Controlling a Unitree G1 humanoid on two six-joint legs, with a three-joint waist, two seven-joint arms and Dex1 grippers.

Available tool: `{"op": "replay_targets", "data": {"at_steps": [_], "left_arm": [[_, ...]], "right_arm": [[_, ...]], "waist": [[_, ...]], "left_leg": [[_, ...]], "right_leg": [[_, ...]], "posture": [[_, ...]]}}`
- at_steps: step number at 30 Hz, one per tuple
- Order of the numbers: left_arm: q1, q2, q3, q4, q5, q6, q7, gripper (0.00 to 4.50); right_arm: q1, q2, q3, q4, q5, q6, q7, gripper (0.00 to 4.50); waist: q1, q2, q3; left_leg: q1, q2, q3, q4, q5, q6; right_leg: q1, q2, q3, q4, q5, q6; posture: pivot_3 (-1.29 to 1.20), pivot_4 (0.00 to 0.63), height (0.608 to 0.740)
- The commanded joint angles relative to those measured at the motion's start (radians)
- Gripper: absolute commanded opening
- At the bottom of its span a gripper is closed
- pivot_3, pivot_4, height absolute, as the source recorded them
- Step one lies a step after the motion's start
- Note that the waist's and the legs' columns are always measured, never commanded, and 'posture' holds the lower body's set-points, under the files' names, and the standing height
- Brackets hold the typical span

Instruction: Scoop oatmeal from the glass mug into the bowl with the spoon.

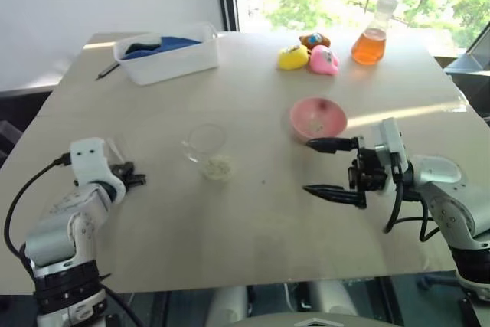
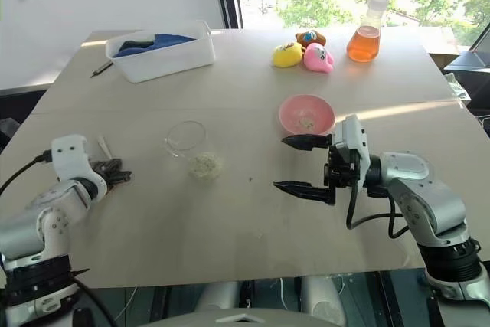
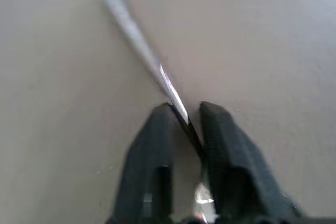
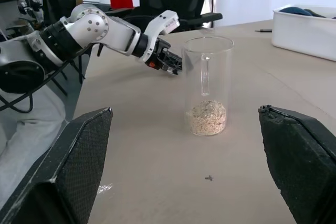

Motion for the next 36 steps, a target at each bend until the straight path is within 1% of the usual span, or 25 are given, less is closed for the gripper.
{"op": "replay_targets", "data": {"at_steps": [1, 5, 8, 11, 14, 18, 23, 26, 29, 33, 36], "left_arm": [[0.051, -0.056, 0.035, 0.062, 0.002, 0.088, 0.049, 0.02], [0.064, -0.082, 0.059, 0.048, 0.006, 0.062, 0.071, 0.02], [0.038, -0.091, 0.095, 0.022, -0.013, -0.048, 0.053, 0.02], [0.017, -0.059, 0.091, -0.019, 0.0, -0.167, 0.024, 0.02], [-0.015, -0.023, 0.084, -0.045, 0.007, -0.271, -0.007, 0.02], [-0.099, 0.061, 0.039, -0.114, -0.012, -0.399, -0.114, 0.02], [-0.2, 0.133, -0.061, -0.213, -0.065, -0.438, -0.232, 0.02], [-0.264, 0.143, -0.093, -0.258, -0.151, -0.42, -0.286, 0.02], [-0.287, 0.142, -0.124, -0.31, -0.28, -0.374, -0.355, 0.02], [-0.247, 0.132, -0.192, -0.403, -0.524, -0.257, -0.429, 0.02], [-0.201, 0.152, -0.223, -0.446, -0.696, -0.191, -0.473, 0.02]], "right_arm": [[-0.009, 0.002, -0.014, -0.001, -0.01, -0.034, -0.004, 4.5], [-0.011, 0.009, -0.018, 0.005, 0.003, -0.025, -0.012, 4.5], [-0.011, 0.012, -0.01, 0.014, -0.008, -0.035, -0.007, 4.5], [-0.02, 0.02, -0.002, 0.022, -0.012, -0.039, -0.009, 4.5], [-0.032, 0.029, 0.006, 0.038, -0.021, -0.048, -0.006, 4.5], [-0.066, 0.049, 0.013, 0.063, -0.034, -0.055, -0.011, 4.5], [-0.115, 0.082, -0.01, 0.077, -0.005, -0.027, -0.046, 4.5], [-0.141, 0.096, -0.032, 0.084, 0.022, -0.005, -0.076, 4.5], [-0.172, 0.113, -0.06, 0.093, 0.061, 0.022, -0.113, 4.5], [-0.221, 0.13, -0.099, 0.1, 0.133, 0.084, -0.163, 4.5], [-0.25, 0.141, -0.133, 0.097, 0.226, 0.156, -0.202, 4.5]], "waist": [[0.0, 0.003, -0.002], [-0.003, 0.007, -0.004], [-0.003, 0.007, -0.004], [-0.002, 0.003, -0.002], [0.002, -0.007, 0.004], [0.011, -0.017, 0.01], [0.019, -0.017, 0.01], [0.018, -0.018, 0.01], [0.014, -0.018, 0.011], [0.007, -0.018, 0.011], [0.002, -0.018, 0.011]], "left_leg": [[0.0, 0.0, 0.0, 0.0, 0.0, 0.0], [0.001, -0.001, 0.003, 0.0, 0.0, 0.0], [0.002, -0.001, 0.004, -0.001, 0.0, 0.0], [0.002, 0.0, 0.003, -0.001, 0.0, 0.0], [0.0, 0.0, 0.0, -0.001, 0.0, 0.0], [-0.004, 0.001, -0.001, 0.0, 0.001, -0.001], [-0.007, -0.002, -0.001, 0.001, 0.003, -0.005], [-0.009, -0.002, -0.001, -0.001, 0.003, -0.005], [-0.011, -0.001, -0.001, 0.0, 0.003, -0.005], [-0.011, -0.001, -0.001, 0.0, 0.003, -0.005], [-0.011, -0.001, -0.001, 0.0, 0.003, -0.005]], "right_leg": [[0.0, 0.0, 0.0, 0.0, 0.0, 0.0], [0.0, 0.001, 0.003, 0.0, 0.0, 0.0], [0.0, 0.002, 0.003, 0.0, 0.0, 0.0], [0.0, 0.003, 0.003, 0.0, 0.0, 0.0], [-0.001, 0.004, 0.001, 0.0, 0.0, 0.0], [-0.003, 0.002, -0.001, -0.001, 0.0, -0.001], [-0.004, -0.003, -0.002, -0.003, 0.0, 0.0], [-0.005, -0.002, -0.003, -0.005, 0.0, 0.0], [-0.008, -0.001, -0.003, -0.003, 0.0, 0.0], [-0.008, 0.0, -0.003, -0.002, 0.0, 0.0], [-0.008, 0.001, -0.002, -0.001, 0.0, 0.0]], "posture": [[0.0, 0.15, 0.74], [0.0, 0.15, 0.74], [0.0, 0.15, 0.74], [0.0, 0.15, 0.74], [0.0, 0.15, 0.74], [0.0, 0.15, 0.74], [0.0, 0.15, 0.74], [0.0, 0.15, 0.74], [0.0, 0.15, 0.74], [0.0, 0.15, 0.74], [0.0, 0.15, 0.74]]}}
